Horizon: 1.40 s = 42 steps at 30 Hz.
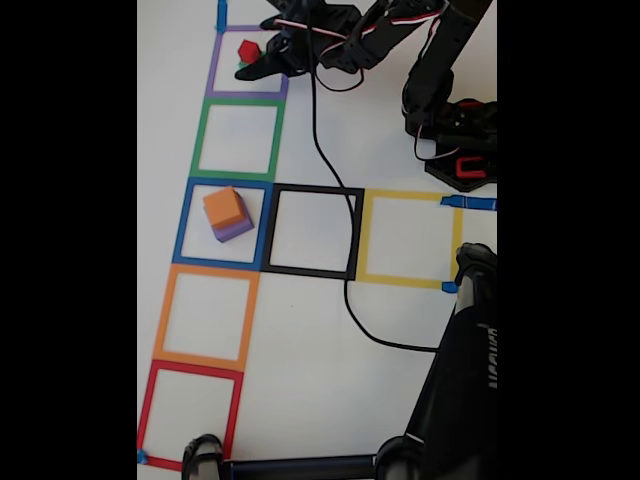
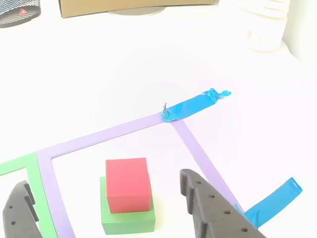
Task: Tower of hanoi
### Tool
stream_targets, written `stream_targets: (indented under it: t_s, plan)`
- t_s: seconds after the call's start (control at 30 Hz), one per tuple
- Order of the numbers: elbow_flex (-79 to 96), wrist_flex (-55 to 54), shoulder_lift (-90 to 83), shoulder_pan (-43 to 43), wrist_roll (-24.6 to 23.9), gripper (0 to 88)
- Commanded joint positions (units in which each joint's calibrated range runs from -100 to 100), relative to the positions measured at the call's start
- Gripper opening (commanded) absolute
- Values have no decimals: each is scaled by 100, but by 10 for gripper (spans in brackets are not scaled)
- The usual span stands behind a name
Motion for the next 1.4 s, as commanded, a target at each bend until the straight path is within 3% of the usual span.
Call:
stream_targets:
  t_s: [0.0,0.3,0.67,1.37]
  plan:
    - [-499,-593,603,6,0,346]
    - [-771,-860,1225,-51,0,311]
    - [-808,-1079,1499,-252,0,167]
    - [-1089,-1079,1733,-531,0,5]
